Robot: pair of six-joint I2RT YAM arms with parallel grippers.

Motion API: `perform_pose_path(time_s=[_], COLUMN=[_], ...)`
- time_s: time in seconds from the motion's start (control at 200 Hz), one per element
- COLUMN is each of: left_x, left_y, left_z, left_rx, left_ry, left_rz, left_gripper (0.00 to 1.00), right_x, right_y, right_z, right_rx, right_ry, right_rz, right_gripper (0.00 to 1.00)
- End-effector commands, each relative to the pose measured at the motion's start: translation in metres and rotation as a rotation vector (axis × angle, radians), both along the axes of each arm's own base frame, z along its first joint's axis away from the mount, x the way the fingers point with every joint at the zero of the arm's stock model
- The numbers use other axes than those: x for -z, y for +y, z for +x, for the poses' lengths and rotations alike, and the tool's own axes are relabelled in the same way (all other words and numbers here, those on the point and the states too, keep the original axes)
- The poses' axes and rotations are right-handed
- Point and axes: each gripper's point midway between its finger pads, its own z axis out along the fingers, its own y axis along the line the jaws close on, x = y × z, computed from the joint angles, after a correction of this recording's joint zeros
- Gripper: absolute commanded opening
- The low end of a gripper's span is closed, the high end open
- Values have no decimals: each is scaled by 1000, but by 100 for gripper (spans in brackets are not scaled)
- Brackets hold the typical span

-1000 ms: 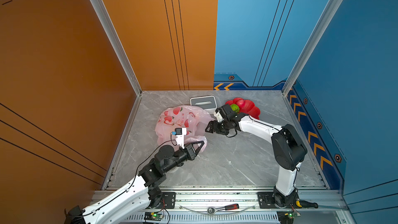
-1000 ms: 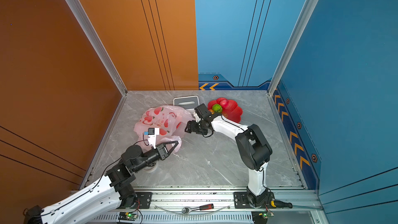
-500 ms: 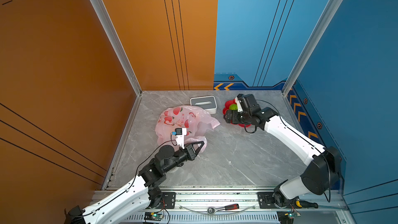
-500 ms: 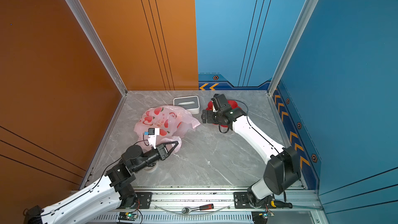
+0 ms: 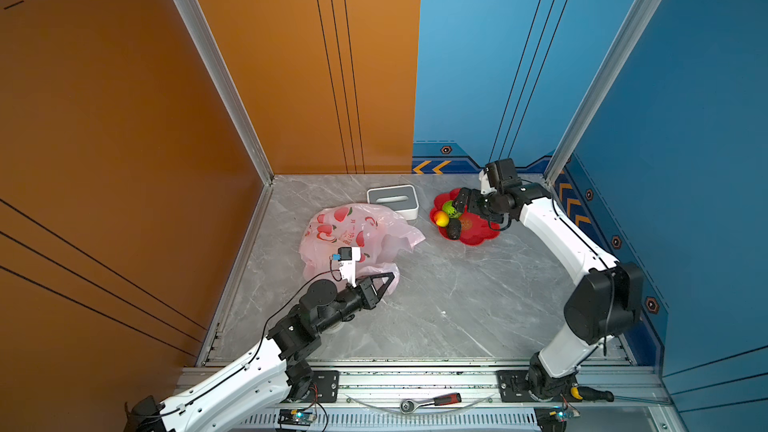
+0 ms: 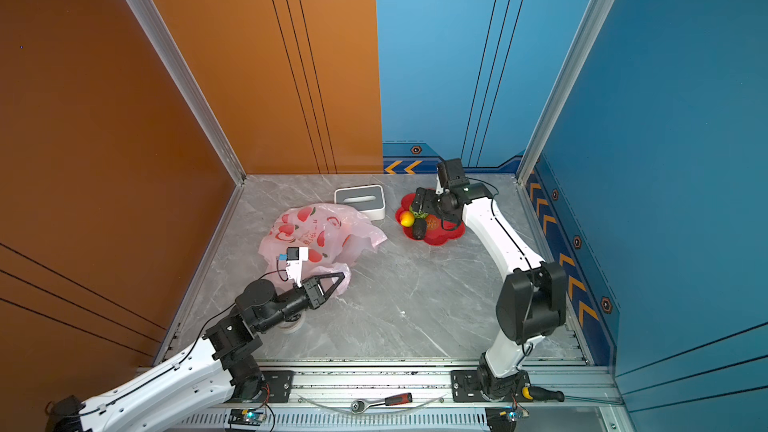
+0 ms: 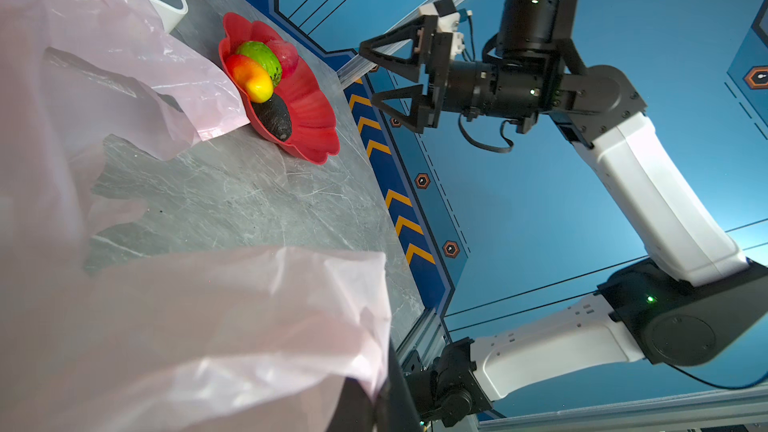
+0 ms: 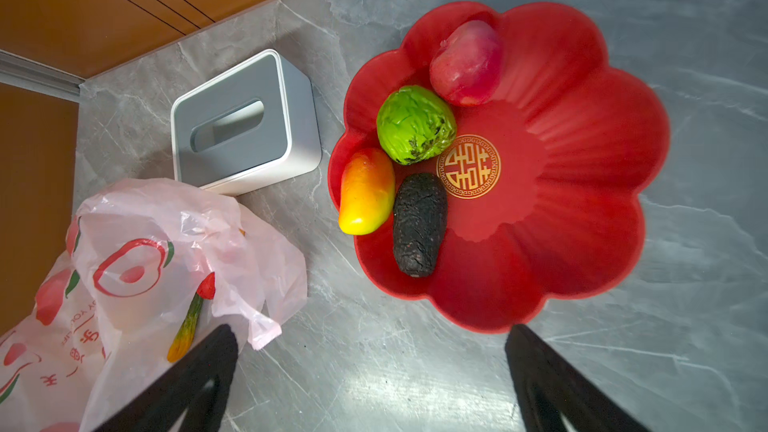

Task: Place the fruits into the plastic bag
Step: 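Withdraw the empty right gripper from the bag back over the bowl, then lower the right gripper and grasp the red apple in the bowl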

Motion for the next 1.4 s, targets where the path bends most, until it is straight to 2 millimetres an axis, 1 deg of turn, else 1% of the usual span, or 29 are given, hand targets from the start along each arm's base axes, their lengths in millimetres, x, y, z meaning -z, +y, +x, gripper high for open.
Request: perform_pose_path(time_s=[0.0, 0.08, 0.14, 0.16, 0.245, 0.255, 0.285, 0.305, 0.315, 0.355, 0.486, 0.661, 0.866, 1.076, 1.242, 1.397], left_x=[2, 3, 4, 4, 5, 6, 6, 6, 6, 7, 9, 12, 15, 18, 20, 20], left_y=[4, 6, 6, 7, 7, 8, 8, 8, 8, 9, 11, 12, 14, 16, 17, 17], left_z=[1, 1, 0, 0, 0, 0, -1, -1, -1, -1, -1, -2, -3, -1, 0, 2], left_rx=[-16, -21, -24, -24, -25, -26, -26, -27, -27, -29, -33, -37, -41, -49, -53, -57], left_ry=[-7, -5, -4, -4, -1, -1, 3, 3, 4, 4, 11, 18, 27, 35, 41, 44], left_rz=[-3, -5, -6, -7, -5, -5, -3, -2, -1, 1, 9, 10, 19, 25, 26, 26], left_gripper=[0, 0, 0, 0, 0, 0, 0, 0, 0, 0, 0, 0, 0, 0, 0, 0], right_x=[13, 27, 39, 40, 64, 58, 61, 59, 69, 76, 82, 92, 98, 108, 116, 122], right_y=[11, 11, 7, 6, 2, 3, 3, 1, 1, 0, -12, -33, -46, -47, -47, -46], right_z=[10, 25, 37, 41, 51, 56, 61, 64, 65, 71, 87, 105, 121, 134, 142, 146], right_rx=[11, 25, 47, 54, 80, 81, 90, 98, 101, 113, 172, 262, 319, 341, 352, 361], right_ry=[76, 95, 108, 106, 149, 134, 136, 129, 147, 149, 117, 96, 67, 71, 74, 75], right_rz=[56, 43, 24, 22, 18, 25, 27, 29, 23, 18, 6, 22, 20, 27, 32, 37], right_gripper=[95, 93, 92, 92, 92, 92, 93, 94, 94, 95, 96, 96, 95, 93, 87, 84])
